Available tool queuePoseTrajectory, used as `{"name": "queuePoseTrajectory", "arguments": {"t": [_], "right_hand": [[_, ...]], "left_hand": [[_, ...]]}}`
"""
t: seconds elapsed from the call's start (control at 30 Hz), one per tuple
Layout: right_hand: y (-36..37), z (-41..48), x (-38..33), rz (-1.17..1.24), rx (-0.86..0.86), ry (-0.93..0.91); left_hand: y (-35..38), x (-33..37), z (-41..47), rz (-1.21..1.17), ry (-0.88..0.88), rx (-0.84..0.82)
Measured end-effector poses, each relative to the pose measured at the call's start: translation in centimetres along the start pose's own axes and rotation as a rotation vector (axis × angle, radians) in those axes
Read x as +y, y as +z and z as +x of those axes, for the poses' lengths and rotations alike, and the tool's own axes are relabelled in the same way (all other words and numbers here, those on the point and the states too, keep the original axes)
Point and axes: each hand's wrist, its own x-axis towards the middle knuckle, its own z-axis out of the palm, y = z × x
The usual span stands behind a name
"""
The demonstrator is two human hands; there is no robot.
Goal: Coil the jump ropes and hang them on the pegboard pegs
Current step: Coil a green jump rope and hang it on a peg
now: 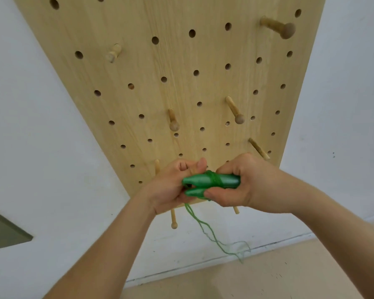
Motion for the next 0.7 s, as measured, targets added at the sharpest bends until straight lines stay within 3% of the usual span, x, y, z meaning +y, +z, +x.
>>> {"name": "queuePoseTrajectory", "arguments": {"t": [0.07,0.17,0.27,0.47,0.57,0.7], "right_hand": [[-0.1,-0.2,0.5,0.096,0.057,-0.001],[-0.1,0.0,1.1,0.229,0.099,0.011],[0.9,0.5,2.2,0.413,0.064,0.056],[2.1,1.2,3.1,0.419,0.069,0.146],[2.4,1.6,3.4,0.321,0.078,0.157],[3.2,1.8,3.8,0.082,0.046,0.152]], "left_hand": [[0.2,-0.9,-0.3,-0.031,0.062,0.114],[0.6,-2.5,-1.1,-0.149,0.151,0.157],[2.3,-3.7,-1.8,0.04,0.196,0.296],[2.6,-4.2,-2.0,0.446,0.276,0.661],[2.8,-4.7,-2.5,0.599,0.254,0.624],[2.8,-4.8,-3.1,0.404,0.029,0.521]]}}
